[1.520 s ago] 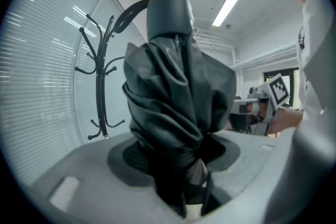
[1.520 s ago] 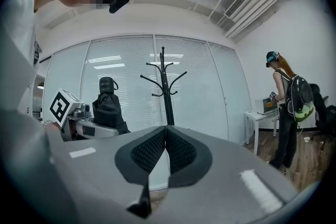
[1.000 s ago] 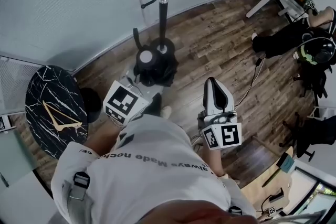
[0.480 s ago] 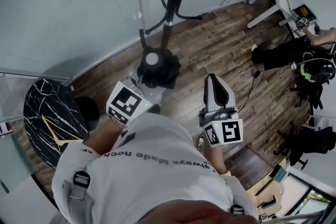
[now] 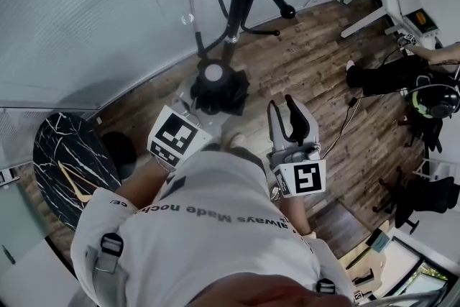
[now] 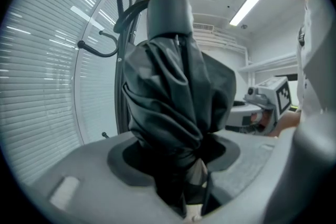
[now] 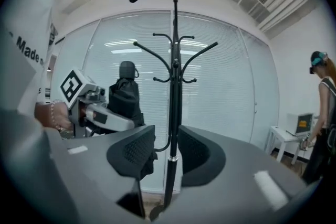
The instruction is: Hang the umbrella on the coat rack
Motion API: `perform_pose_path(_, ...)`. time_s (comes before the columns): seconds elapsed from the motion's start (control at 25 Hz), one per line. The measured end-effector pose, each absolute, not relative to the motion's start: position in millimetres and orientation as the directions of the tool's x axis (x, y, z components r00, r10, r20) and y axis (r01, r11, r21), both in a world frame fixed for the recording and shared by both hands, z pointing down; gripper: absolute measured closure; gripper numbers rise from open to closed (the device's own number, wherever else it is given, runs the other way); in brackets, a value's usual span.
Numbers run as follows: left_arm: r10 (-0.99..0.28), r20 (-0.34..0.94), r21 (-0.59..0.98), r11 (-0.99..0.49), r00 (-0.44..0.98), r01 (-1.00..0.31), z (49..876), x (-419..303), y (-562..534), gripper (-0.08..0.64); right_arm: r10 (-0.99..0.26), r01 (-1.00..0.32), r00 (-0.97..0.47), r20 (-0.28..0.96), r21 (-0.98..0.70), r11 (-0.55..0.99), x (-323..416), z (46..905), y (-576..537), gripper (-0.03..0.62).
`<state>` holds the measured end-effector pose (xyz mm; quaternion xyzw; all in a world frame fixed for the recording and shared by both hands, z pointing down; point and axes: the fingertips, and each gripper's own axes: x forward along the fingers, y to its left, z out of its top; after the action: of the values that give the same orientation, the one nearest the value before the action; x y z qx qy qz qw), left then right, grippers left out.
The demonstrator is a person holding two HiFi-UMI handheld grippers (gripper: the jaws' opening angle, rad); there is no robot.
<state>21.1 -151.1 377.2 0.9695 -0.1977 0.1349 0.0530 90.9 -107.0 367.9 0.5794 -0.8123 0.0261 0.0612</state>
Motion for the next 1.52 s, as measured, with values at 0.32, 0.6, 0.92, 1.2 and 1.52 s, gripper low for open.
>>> perform_pose_path(0.32, -0.421, 0.278, 0.045, -0.892, 0.864, -0.449, 361, 51, -156, 0.318, -0.822, -0.834, -0.53, 0.211, 0.048, 0.55, 58, 399, -119, 0.23)
perform_pose_path(0.6, -0.422, 0.275, 0.057, -0.89, 0.864, -0.453, 351, 76, -148, 0.318, -0.765, -0.779, -0.592, 0.253, 0.063, 0.624, 48, 414, -128, 0.138)
perform_pose_path(0.92, -0.385, 0.313, 0.035, -0.909, 0.868, -0.416, 351, 104, -136, 0.313, -0.801, -0.803, -0.55, 0.236, 0.113, 0.585, 66, 419, -132, 0.27)
perform_pose_path(1.2, -0.27, 0.269, 0.109, -0.945, 0.925, -0.308, 342, 118, -129, 0.29, -0.798, -0.803, -0.565, 0.21, 0.085, 0.59, 81, 412, -131, 0.318)
perform_pose_path(1.52, -0.217, 0.194, 0.098, -0.966, 0.957, -0.239, 330, 115, -132, 0.291, -0.666, -0.682, -0.717, 0.205, -0.006, 0.732, 81, 407, -130, 0.327)
